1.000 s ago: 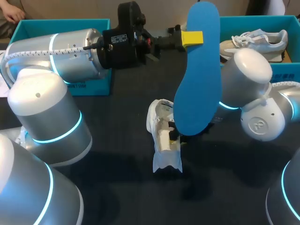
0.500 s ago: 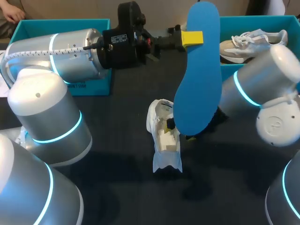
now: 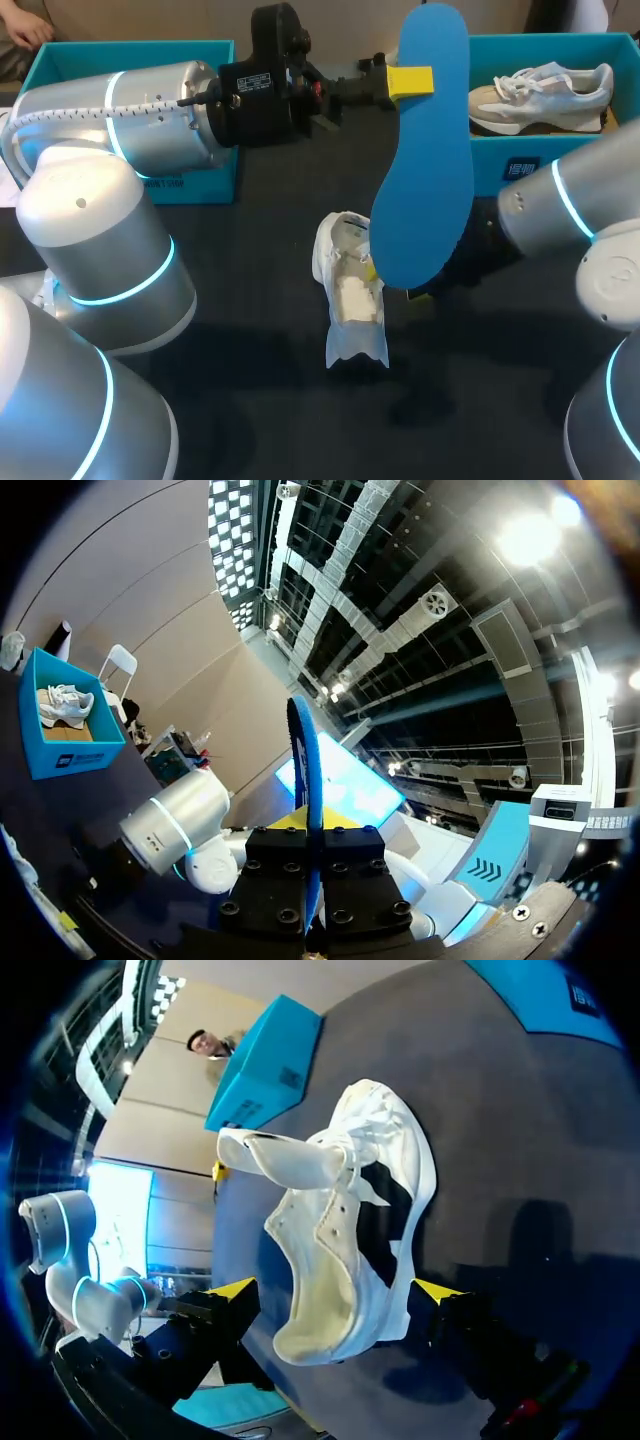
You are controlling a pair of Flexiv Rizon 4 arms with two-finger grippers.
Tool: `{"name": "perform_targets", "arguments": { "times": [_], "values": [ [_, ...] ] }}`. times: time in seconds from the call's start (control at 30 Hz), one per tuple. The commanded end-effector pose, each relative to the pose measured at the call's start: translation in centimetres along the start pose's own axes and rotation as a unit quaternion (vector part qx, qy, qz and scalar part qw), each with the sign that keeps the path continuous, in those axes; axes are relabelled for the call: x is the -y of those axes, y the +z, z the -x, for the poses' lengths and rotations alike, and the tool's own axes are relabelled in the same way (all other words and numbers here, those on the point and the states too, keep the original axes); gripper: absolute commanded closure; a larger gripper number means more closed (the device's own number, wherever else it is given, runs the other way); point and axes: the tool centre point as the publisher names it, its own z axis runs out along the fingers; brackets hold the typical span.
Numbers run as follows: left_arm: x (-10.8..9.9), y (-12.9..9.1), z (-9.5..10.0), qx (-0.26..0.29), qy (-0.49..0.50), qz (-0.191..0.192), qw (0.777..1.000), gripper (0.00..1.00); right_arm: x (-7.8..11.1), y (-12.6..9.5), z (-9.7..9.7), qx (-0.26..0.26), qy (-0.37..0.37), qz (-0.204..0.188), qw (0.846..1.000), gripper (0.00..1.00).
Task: Take the shoe out of the shoebox, open the shoe tongue, remove and reinsert the insole, then place the shoe into the shoebox
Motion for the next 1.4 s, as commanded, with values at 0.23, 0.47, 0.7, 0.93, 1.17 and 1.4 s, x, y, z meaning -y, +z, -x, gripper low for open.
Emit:
{"name": "perform_targets", "arguments": {
  "times": [0.23,0.47,0.7,0.93,1.17,1.4],
  "values": [
    [-0.1,0.0,0.0,0.001,0.0,0.0,1.0,1.0,0.1,-1.9,-1.8,-0.054,-0.006,0.047,0.997,0.0],
    [-0.1,0.0,0.0,0.001,0.0,0.0,1.0,1.0,-0.4,-4.9,-3.6,-0.127,-0.02,0.08,0.988,0.0],
    [-0.1,0.0,0.0,0.001,0.0,0.0,1.0,1.0,-1.0,-7.8,-5.0,-0.194,-0.026,0.072,0.978,0.0],
    [-0.1,0.0,0.0,0.001,0.0,0.0,1.0,1.0,-1.0,-11.2,-6.2,-0.243,-0.021,0.064,0.968,0.0],
    [-0.1,0.0,0.0,0.001,0.0,0.0,1.0,1.0,-1.0,-14.3,-6.7,-0.248,0.008,0.057,0.967,0.0],
    [-0.1,0.0,0.0,0.001,0.0,0.0,1.0,1.0,-1.3,-16.1,-6.9,-0.28,0.012,0.053,0.958,0.0]
  ]
}}
